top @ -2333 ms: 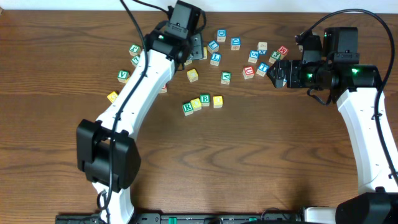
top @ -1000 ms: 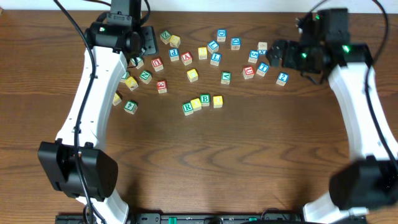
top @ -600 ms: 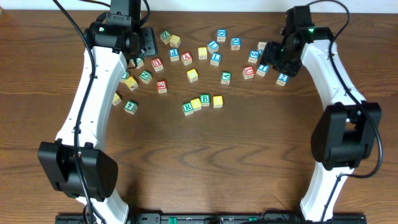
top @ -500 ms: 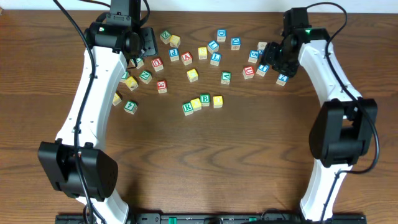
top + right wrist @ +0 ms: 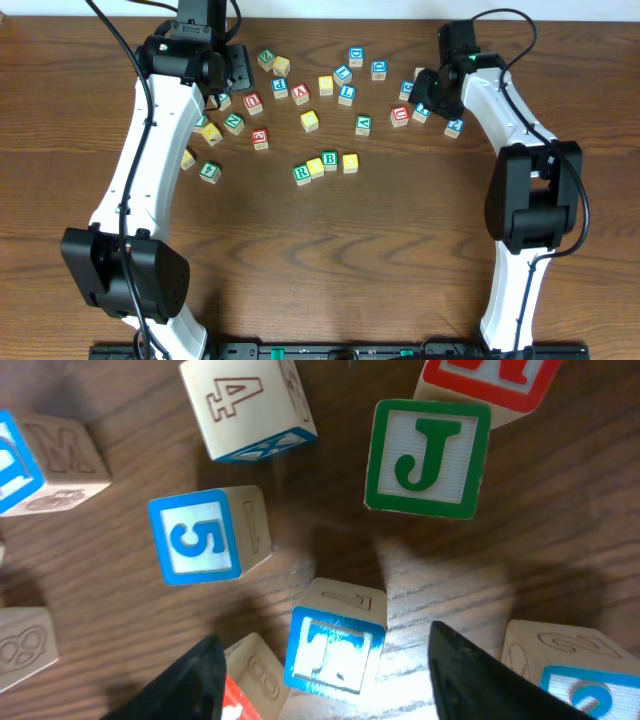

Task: Spell out ROBOT
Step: 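Move the right gripper over the blue T block and grasp it, then carry the blue T block and place it right of the second O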

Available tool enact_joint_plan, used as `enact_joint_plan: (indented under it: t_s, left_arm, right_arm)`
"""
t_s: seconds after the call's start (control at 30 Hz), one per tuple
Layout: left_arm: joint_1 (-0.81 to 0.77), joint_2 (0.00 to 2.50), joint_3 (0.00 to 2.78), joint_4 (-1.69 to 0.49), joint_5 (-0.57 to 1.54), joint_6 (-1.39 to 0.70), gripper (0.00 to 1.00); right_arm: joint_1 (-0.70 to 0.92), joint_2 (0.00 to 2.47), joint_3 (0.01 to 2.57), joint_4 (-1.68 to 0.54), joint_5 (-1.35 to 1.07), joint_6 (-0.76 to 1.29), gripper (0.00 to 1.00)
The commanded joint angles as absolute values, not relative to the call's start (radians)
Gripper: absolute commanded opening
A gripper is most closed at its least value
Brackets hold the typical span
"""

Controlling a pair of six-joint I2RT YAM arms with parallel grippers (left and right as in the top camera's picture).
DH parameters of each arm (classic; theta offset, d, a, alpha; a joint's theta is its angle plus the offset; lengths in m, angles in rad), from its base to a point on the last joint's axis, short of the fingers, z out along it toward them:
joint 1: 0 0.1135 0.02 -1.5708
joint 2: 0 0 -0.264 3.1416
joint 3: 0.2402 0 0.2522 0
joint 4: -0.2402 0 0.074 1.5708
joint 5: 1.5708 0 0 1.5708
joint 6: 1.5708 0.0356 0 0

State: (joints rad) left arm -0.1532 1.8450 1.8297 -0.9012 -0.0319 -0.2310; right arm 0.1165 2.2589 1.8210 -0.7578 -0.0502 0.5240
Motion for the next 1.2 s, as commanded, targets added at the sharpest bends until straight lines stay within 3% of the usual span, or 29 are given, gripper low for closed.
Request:
enact_joint_plan:
  t_s: [0.0,0.23,0.43,0.9,1.17]
  left_arm:
    - [-0.152,1.846,1.839,-0.905,-0.037,-0.218,0.64]
    - [-0.152,1.846,1.837,-0.905,-0.037,-0.218,0.63]
    - [-0.152,1.846,1.837,-0.904,-0.037,-0.218,0.64]
    - [-0.152,1.846,1.837,-0.904,-0.038,-0.218,0.64]
    - [-0.152,1.846,1.837,-0.904,-0.038,-0.218,0.64]
  right_arm:
    - [0.124,2.291,1.844,-0.753,-0.028,0.515,0.55]
    - [0.124,2.317,1.844,-0.744,-0.024,0.498,0.43]
    - [0.126,2.317,1.844,-0.754,-0.025,0.427,0.18]
    - [0.133,2.161,1.845,-0.94,-0.118,0.242,0.16]
    - [0.216,2.147,1.833,-1.008,-0.171,0.159,0.16]
